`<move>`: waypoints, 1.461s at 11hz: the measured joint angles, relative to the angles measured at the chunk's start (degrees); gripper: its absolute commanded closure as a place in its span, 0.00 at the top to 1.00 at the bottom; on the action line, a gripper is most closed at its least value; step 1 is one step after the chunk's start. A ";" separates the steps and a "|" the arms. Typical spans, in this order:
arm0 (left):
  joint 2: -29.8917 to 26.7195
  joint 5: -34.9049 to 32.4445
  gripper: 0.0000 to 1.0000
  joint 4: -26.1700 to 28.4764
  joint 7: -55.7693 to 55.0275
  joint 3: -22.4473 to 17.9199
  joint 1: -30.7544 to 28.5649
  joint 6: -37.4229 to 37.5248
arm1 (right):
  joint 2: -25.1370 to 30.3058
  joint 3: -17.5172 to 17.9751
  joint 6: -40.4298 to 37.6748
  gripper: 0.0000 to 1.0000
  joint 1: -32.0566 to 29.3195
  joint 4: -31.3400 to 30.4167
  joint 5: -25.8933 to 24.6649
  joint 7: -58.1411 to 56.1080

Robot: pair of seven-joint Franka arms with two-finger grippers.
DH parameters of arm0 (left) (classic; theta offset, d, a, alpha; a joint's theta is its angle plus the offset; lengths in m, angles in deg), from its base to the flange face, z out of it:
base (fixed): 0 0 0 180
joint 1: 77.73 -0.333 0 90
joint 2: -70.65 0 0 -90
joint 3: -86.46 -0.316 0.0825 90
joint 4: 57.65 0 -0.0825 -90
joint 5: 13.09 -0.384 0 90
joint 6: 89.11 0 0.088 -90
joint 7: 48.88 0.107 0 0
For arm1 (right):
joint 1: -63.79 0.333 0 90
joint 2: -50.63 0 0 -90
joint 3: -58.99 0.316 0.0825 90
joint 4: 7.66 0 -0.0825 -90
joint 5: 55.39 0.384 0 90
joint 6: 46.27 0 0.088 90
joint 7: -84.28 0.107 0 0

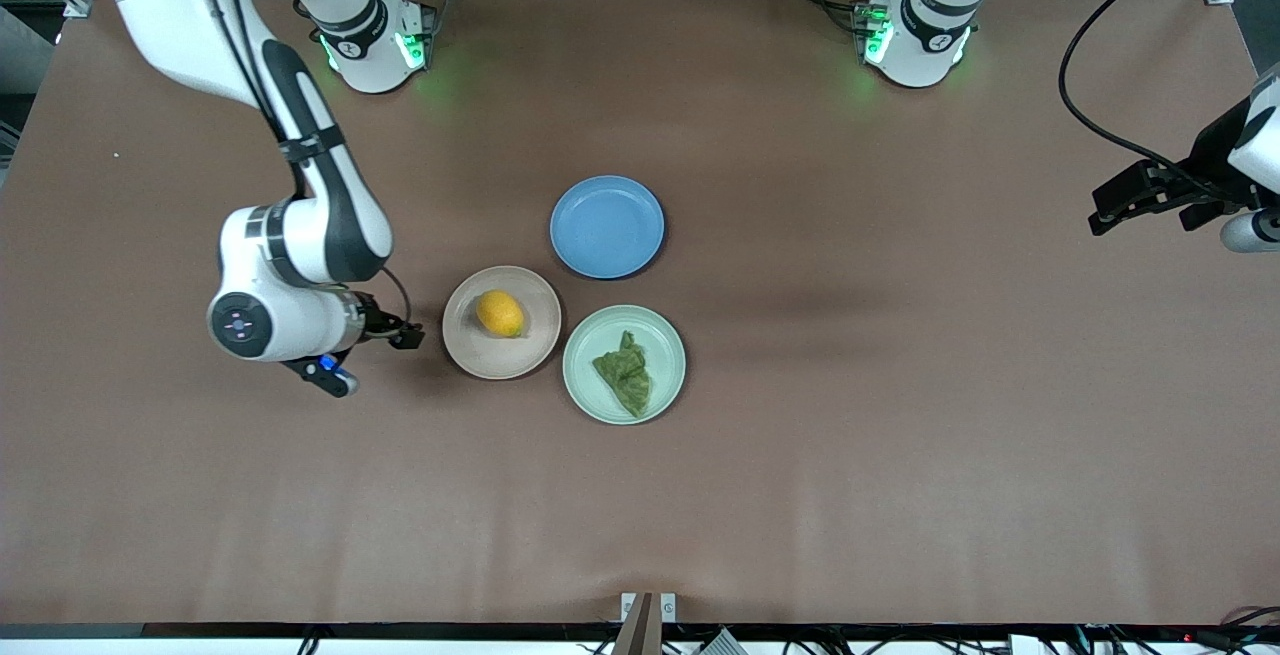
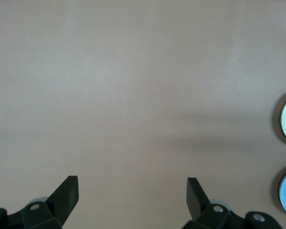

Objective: Place lemon and lettuce in plates

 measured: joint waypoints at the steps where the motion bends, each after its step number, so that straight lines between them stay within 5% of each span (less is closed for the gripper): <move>1: 0.00 0.01 1.00 0.00 0.00 0.00 -0.03 0.02 | 0.02 -0.05 -0.11 1.00 -1.25 -0.13 -0.03 -2.18; 5: 0.01 0.04 1.00 0.05 0.00 -0.01 -0.16 0.03 | 0.13 -0.17 -0.33 1.00 -5.22 -0.43 -6.65 -6.64; 10: 0.06 0.04 1.00 0.13 0.00 -0.01 -0.33 0.03 | 1.89 -0.18 0.45 1.00 -12.35 -2.94 -7.61 -15.67; 16: 0.20 0.05 1.00 0.25 0.00 -0.01 -0.40 0.07 | 14.21 0.56 15.15 1.00 -9.84 -23.53 -9.35 -15.66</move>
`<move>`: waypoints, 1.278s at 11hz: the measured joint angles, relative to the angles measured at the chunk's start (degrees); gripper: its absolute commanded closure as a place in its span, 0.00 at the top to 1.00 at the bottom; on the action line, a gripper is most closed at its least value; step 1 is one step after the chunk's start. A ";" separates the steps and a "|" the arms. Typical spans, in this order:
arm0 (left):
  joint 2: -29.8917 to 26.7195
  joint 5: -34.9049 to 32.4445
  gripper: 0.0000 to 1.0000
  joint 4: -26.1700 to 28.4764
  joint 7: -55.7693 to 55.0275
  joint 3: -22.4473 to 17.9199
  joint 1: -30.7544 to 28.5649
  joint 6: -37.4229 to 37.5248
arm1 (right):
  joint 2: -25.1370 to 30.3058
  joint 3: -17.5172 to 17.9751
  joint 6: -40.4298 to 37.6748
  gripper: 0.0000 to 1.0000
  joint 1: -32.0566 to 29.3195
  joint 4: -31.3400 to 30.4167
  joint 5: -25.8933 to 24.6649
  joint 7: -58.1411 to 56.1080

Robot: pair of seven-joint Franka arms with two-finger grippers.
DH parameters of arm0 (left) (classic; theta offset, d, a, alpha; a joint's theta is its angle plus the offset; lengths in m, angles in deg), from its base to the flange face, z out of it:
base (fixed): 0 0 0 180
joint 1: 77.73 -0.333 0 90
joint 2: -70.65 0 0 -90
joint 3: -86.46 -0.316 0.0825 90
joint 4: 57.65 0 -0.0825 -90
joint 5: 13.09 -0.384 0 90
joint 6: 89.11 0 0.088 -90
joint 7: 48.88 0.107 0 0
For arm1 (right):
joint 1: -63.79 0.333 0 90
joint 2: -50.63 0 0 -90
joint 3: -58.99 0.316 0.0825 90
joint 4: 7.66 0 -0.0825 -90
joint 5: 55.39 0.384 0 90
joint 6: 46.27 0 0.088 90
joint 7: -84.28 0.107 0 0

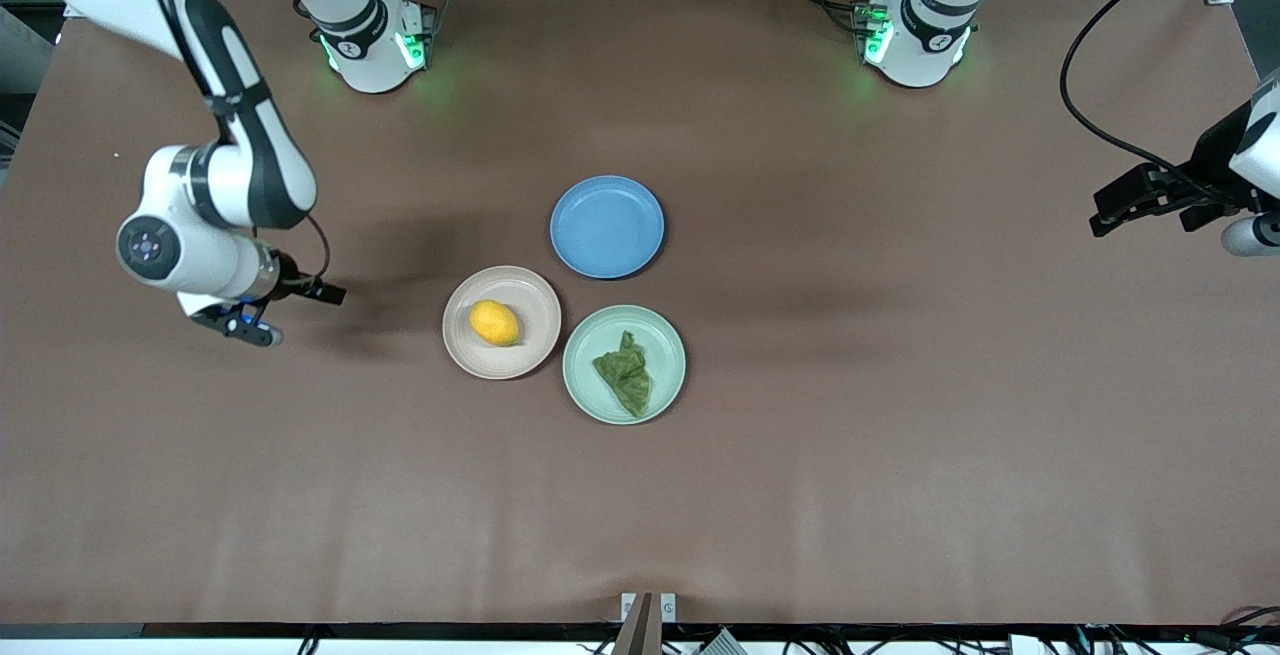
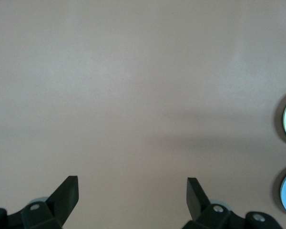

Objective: Place lemon and lettuce in plates

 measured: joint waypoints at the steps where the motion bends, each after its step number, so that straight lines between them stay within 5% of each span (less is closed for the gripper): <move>1: 0.01 0.00 1.00 0.01 0.00 0.00 -0.01 0.00 | 2.14 0.03 0.01 1.00 0.60 -1.73 -0.03 0.00; 7: 0.06 0.00 1.00 0.03 0.00 0.00 -0.07 0.00 | 10.91 -0.27 -1.07 1.00 -1.27 -8.65 -5.13 0.00; 14: 0.35 0.01 1.00 0.04 0.00 0.00 -0.12 0.00 | 19.94 0.61 -8.48 1.00 -1.21 -6.11 -6.11 -0.19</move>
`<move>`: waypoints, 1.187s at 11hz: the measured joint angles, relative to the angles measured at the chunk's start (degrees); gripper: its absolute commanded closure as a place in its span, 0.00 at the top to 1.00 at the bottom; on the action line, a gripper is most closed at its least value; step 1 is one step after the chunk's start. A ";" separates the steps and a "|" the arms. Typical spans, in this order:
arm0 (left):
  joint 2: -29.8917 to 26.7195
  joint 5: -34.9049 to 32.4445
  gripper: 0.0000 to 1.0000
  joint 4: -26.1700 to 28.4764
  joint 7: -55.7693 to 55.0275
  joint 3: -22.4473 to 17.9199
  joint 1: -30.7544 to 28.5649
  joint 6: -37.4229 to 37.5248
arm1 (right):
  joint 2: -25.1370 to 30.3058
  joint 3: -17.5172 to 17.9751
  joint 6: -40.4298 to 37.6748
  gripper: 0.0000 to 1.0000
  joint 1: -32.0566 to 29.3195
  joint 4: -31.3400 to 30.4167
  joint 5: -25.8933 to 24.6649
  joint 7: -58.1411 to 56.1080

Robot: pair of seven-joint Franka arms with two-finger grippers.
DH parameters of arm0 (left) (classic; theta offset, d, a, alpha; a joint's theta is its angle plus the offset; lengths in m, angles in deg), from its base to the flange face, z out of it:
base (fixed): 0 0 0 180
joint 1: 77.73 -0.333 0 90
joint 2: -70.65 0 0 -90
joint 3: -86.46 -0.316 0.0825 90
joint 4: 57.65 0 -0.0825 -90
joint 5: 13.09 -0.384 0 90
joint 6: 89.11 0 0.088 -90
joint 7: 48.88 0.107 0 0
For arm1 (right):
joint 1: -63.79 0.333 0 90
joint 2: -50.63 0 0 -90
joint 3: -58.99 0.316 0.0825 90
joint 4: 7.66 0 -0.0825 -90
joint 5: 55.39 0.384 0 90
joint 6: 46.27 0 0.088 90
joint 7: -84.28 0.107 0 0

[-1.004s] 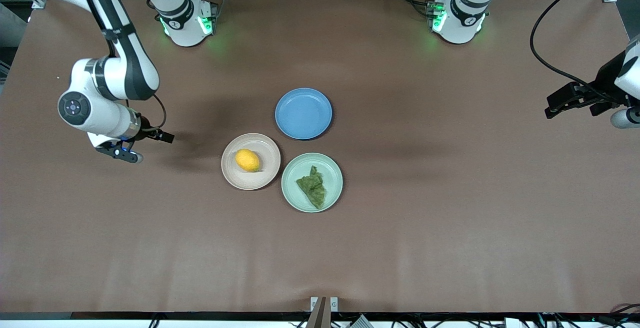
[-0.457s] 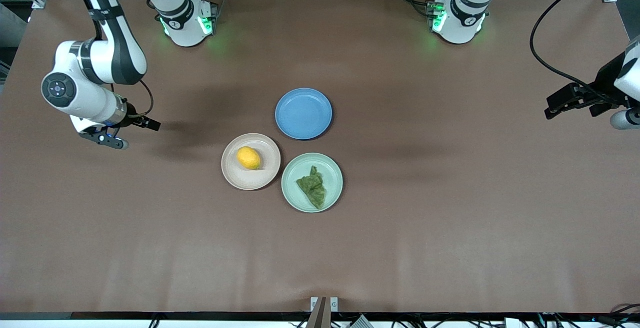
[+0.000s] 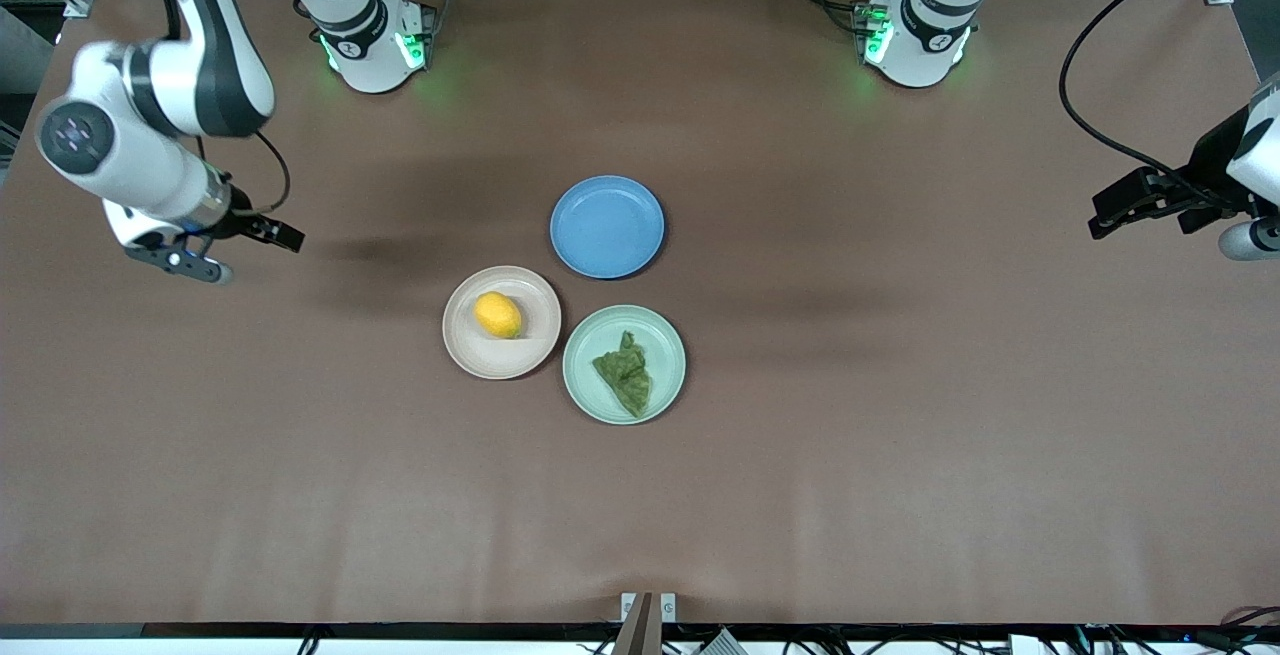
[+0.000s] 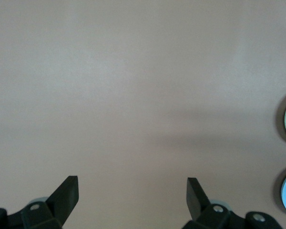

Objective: Place lemon and lettuce in plates

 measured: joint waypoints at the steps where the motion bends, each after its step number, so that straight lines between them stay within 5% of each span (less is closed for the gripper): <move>1: 0.00 0.00 1.00 0.00 0.00 0.00 0.00 0.00 | 2.16 0.33 -4.78 1.00 1.07 3.07 -0.01 0.00; 5: 0.04 0.00 1.00 0.01 0.00 -0.02 -0.03 -0.02 | 5.43 1.78 -20.97 1.00 4.86 18.57 -0.02 -1.37; 13: 0.68 0.03 1.00 0.03 0.00 0.09 0.14 -0.02 | 6.37 -1.65 -24.56 1.00 4.32 32.00 3.95 -12.70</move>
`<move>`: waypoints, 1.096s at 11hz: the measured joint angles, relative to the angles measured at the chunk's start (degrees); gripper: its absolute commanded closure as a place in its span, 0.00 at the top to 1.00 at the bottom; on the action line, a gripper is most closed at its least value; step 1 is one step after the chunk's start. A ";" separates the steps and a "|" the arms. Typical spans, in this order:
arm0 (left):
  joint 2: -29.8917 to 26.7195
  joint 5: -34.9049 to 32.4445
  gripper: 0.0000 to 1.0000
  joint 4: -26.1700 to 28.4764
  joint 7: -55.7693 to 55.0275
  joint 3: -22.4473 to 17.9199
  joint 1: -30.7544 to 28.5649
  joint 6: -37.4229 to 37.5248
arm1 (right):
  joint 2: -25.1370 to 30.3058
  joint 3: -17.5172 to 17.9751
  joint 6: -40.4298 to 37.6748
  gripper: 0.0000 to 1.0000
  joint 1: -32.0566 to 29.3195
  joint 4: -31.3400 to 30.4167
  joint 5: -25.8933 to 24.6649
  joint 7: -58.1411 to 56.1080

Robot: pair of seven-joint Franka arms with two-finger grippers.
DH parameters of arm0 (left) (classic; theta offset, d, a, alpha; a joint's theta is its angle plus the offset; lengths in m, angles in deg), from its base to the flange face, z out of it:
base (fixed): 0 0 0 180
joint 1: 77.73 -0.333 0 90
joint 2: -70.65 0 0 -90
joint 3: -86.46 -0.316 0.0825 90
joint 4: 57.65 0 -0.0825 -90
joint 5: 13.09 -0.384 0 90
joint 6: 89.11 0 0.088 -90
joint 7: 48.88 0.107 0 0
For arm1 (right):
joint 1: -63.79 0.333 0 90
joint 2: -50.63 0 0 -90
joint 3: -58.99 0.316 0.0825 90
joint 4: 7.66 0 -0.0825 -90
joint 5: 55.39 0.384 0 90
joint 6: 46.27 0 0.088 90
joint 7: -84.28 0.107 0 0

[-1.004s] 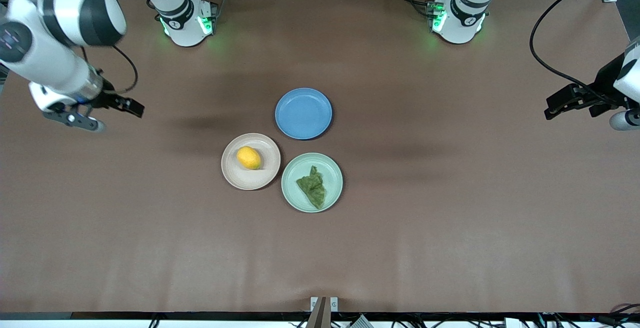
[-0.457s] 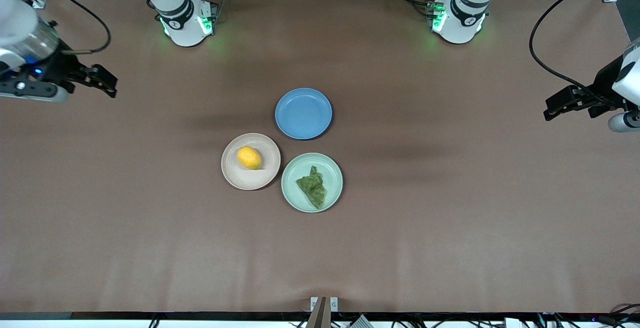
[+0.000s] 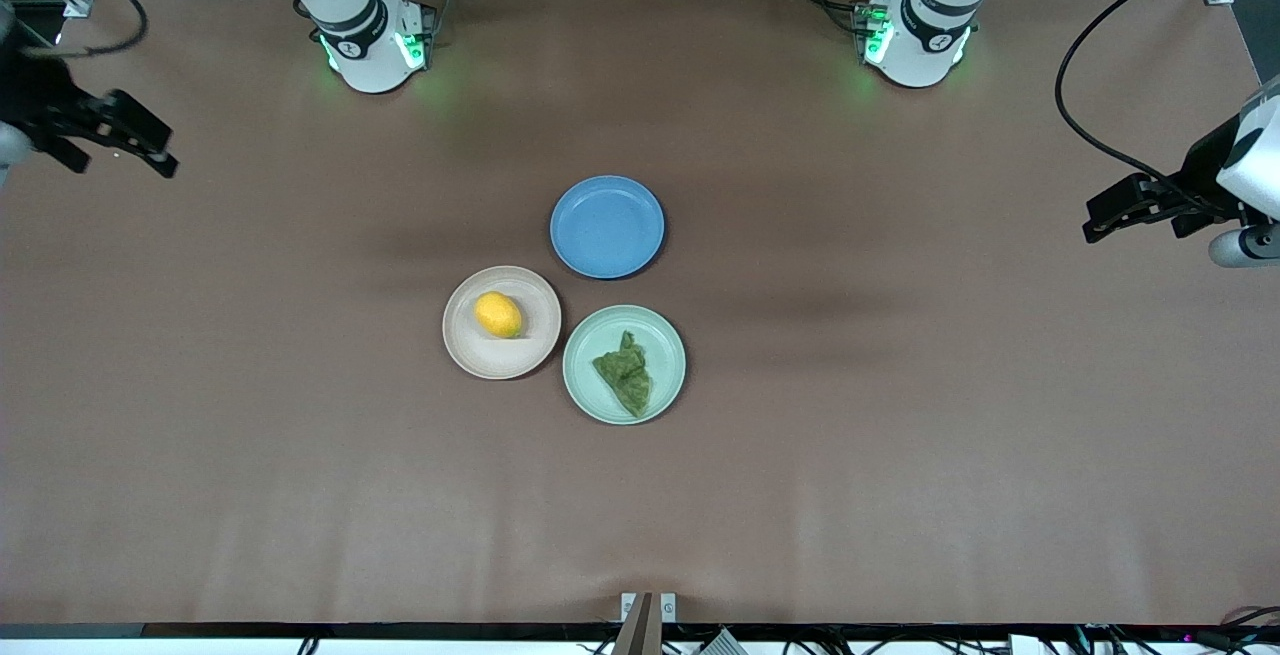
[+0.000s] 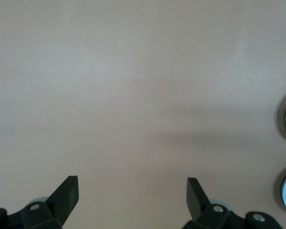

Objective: Place lemon and lettuce in plates

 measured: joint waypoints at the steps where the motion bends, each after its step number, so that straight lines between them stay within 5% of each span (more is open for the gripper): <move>1: 0.08 0.00 1.00 0.00 0.00 0.04 0.05 0.00 | -0.48 -0.19 -1.39 1.00 -0.04 2.80 0.07 -0.21; 6: 0.14 0.00 1.00 -0.04 0.00 0.16 0.13 -0.01 | -7.83 -0.38 -6.39 1.00 -0.47 12.93 1.62 -0.53; 8: 0.14 0.00 1.00 -0.04 0.00 0.19 0.18 -0.01 | -9.36 0.66 -6.76 1.00 -3.65 14.10 5.44 -1.10; 12: 0.15 0.00 1.00 -0.03 0.00 0.19 0.16 -0.01 | -9.54 4.68 -9.01 1.00 -9.62 14.64 4.73 -6.37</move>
